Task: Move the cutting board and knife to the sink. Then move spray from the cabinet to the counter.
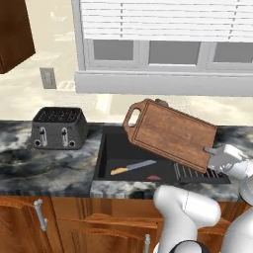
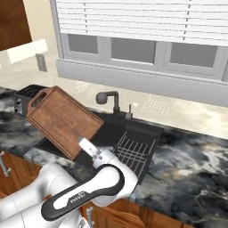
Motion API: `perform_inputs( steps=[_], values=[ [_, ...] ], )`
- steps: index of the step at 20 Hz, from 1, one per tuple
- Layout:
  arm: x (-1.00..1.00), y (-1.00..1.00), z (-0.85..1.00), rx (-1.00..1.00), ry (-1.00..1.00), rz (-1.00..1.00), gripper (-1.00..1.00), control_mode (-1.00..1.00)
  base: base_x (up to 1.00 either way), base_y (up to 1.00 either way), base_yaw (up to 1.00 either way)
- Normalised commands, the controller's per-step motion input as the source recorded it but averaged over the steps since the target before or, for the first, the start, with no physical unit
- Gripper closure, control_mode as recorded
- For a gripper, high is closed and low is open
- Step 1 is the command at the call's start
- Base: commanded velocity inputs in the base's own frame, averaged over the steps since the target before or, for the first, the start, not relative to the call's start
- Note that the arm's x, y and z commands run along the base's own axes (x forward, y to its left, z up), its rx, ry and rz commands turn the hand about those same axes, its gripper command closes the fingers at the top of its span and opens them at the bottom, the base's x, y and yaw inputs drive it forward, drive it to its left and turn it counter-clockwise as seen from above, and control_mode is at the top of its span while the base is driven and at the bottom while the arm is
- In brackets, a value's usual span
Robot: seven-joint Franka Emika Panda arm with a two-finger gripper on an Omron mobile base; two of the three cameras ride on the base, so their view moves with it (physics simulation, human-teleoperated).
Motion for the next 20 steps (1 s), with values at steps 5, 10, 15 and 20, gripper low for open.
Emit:
perform_inputs(
  steps=[5,10,15,20],
  values=[
    [0.00,0.00,0.00,0.00,0.00,0.00,1.00,1.00,0.38,0.00,0.24],
    [0.00,0.00,0.00,0.00,0.00,0.00,1.00,1.00,0.40,0.03,0.08],
    [0.29,0.04,0.00,0.00,0.04,0.00,1.00,-1.00,0.16,0.03,0.00],
    [0.49,0.01,0.00,-0.04,0.00,0.00,1.00,-1.00,0.00,0.00,0.00]
  ],
)
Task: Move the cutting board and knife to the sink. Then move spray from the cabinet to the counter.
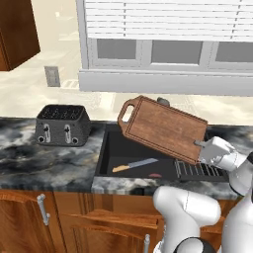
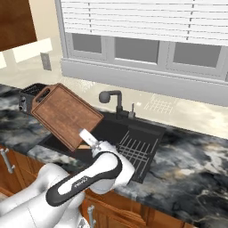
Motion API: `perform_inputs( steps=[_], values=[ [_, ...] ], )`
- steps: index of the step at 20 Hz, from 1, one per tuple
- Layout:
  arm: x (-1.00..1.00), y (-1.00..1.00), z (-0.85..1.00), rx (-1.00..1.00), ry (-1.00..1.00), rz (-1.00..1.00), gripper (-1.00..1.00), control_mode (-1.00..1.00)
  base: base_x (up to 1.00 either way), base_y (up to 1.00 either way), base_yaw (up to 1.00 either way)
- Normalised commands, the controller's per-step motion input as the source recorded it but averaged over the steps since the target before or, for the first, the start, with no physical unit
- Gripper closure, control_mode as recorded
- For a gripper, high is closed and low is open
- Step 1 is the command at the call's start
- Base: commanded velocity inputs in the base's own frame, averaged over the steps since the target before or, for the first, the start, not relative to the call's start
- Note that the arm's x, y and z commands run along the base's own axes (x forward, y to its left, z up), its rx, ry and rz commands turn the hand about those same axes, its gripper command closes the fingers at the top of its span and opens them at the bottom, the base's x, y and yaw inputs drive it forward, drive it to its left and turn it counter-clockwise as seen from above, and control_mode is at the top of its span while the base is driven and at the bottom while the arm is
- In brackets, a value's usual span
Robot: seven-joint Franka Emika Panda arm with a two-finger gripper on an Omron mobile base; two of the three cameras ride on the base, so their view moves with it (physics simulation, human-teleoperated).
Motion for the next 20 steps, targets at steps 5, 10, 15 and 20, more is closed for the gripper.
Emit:
perform_inputs(
  steps=[5,10,15,20],
  values=[
    [0.54,0.00,0.00,-0.13,0.24,-0.07,1.00,-1.00,0.00,0.00,0.00],
    [0.12,0.00,0.00,-0.17,0.40,-0.01,1.00,-1.00,0.00,0.00,0.00],
    [0.01,-0.12,0.00,-0.14,0.39,-0.02,1.00,-1.00,0.00,0.00,0.00],
    [-0.02,-0.24,0.00,-0.10,0.33,-0.07,1.00,-1.00,0.00,0.00,0.00]
  ],
)
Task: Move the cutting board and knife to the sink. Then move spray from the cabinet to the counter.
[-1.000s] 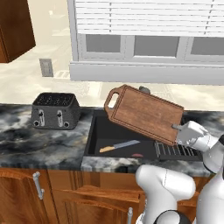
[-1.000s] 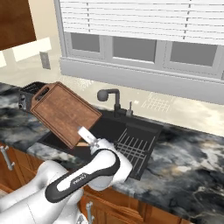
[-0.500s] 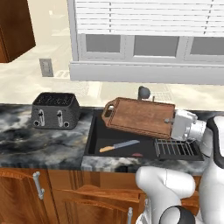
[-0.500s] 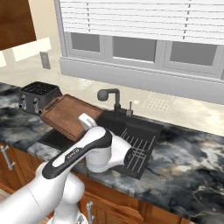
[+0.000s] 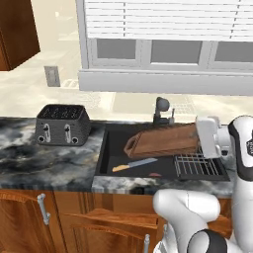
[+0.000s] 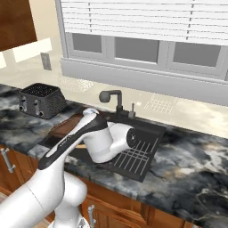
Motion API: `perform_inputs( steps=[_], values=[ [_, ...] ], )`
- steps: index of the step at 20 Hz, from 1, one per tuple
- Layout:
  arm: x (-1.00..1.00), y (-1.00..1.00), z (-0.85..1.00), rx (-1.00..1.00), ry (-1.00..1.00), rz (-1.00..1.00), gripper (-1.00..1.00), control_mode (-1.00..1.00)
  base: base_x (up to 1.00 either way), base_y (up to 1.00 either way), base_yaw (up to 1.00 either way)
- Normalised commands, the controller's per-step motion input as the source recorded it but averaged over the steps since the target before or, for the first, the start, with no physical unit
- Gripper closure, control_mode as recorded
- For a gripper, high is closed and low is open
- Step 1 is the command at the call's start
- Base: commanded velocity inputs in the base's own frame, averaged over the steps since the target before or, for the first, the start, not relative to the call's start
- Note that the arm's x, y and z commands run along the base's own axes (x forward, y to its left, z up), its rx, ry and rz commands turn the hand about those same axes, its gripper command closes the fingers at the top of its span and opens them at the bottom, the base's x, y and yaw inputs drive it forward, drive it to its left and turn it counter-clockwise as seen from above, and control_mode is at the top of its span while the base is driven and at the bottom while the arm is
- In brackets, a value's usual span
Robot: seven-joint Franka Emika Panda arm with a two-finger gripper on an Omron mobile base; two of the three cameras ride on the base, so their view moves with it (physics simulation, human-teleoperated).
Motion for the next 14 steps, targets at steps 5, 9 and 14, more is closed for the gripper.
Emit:
perform_inputs(
  steps=[5,9,14],
  values=[
    [0.00,-0.16,0.00,-0.03,0.13,-0.12,1.00,-1.00,0.00,0.00,0.00],
    [0.00,-0.01,0.00,0.00,0.01,-0.13,1.00,-1.00,0.00,0.00,0.00],
    [0.00,0.00,-0.01,-0.01,0.00,-0.11,1.00,-1.00,0.00,0.00,0.00]
  ],
)
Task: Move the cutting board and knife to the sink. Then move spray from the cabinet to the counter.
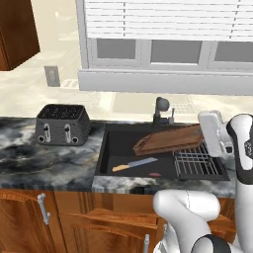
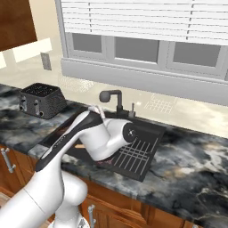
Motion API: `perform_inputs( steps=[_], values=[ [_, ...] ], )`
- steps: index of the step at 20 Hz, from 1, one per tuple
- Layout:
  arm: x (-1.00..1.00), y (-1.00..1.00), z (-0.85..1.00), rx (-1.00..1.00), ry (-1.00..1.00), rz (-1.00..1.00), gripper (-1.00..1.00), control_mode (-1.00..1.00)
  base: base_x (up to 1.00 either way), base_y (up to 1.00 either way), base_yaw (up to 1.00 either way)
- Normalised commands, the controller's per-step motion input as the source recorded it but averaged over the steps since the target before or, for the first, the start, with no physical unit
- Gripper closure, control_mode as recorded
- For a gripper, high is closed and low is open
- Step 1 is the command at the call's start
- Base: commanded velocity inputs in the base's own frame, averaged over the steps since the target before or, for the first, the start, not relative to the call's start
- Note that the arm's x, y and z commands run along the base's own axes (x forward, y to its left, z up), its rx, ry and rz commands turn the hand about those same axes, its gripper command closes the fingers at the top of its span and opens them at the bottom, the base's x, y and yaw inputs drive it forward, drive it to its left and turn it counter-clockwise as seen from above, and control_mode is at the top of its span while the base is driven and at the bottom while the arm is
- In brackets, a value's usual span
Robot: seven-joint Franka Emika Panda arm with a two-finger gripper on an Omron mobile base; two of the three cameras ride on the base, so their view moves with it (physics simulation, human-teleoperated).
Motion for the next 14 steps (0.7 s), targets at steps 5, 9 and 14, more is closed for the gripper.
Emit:
perform_inputs(
  steps=[5,9,14],
  values=[
    [0.05,0.00,-0.10,-0.03,0.00,-0.08,1.00,-1.00,0.00,0.00,0.00],
    [0.15,0.03,-0.18,-0.05,0.00,-0.05,1.00,-1.00,0.00,0.00,0.00],
    [0.18,0.14,-0.19,-0.07,0.01,-0.03,1.00,-1.00,0.00,0.00,0.00]
  ],
)
